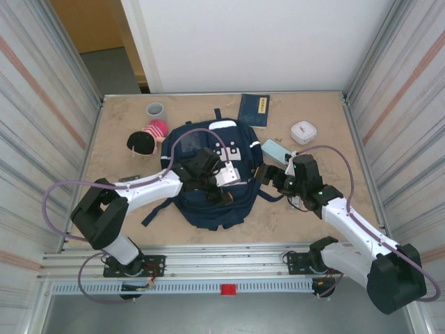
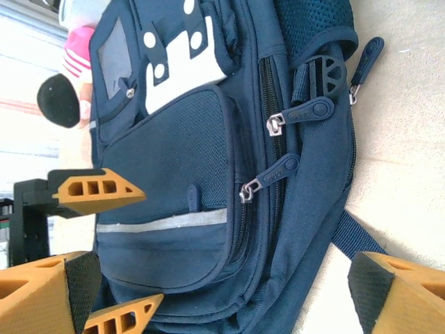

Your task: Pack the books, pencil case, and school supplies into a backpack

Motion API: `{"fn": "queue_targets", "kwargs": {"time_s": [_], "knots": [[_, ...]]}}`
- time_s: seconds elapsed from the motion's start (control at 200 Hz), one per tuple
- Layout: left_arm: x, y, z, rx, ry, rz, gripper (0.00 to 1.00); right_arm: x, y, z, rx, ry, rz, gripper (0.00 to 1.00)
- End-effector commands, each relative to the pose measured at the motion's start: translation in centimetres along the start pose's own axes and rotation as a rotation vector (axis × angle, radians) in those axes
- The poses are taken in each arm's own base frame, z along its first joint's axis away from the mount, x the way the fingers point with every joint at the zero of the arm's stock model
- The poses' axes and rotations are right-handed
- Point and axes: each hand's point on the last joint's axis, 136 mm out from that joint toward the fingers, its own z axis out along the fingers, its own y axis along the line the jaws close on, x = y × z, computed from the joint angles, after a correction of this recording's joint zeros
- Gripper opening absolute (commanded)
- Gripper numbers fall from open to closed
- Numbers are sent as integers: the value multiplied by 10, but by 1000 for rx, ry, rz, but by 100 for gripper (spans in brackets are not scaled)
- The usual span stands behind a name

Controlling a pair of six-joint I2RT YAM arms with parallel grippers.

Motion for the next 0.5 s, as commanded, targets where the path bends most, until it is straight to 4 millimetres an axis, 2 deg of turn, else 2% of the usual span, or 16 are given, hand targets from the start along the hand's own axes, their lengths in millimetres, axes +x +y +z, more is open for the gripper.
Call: {"fn": "queue_targets", "kwargs": {"time_s": [0.0,0.155,0.215,0.251,0.301,0.356,0.386,0.431,0.491], "knots": [[-2,3,5,-9,13,73,83,0,3,0,-32,1,-31,94],[9,10,11,-54,46,100,85,0,6,2,-53,6,-29,94],[13,17,15,-89,66,100,83,2,2,7,-41,21,-23,94],[16,21,17,-111,76,98,73,3,0,8,-37,25,-21,94],[16,24,17,-127,80,96,55,2,1,8,-39,23,-25,94],[10,21,11,-114,63,98,21,2,4,8,-60,28,-37,94],[5,19,4,-105,47,97,9,1,8,8,-86,29,-52,94],[-4,13,-8,-68,7,99,0,-1,13,7,-112,26,-75,94],[-20,5,-29,-13,-75,97,0,-6,15,5,-115,9,-111,94]]}}
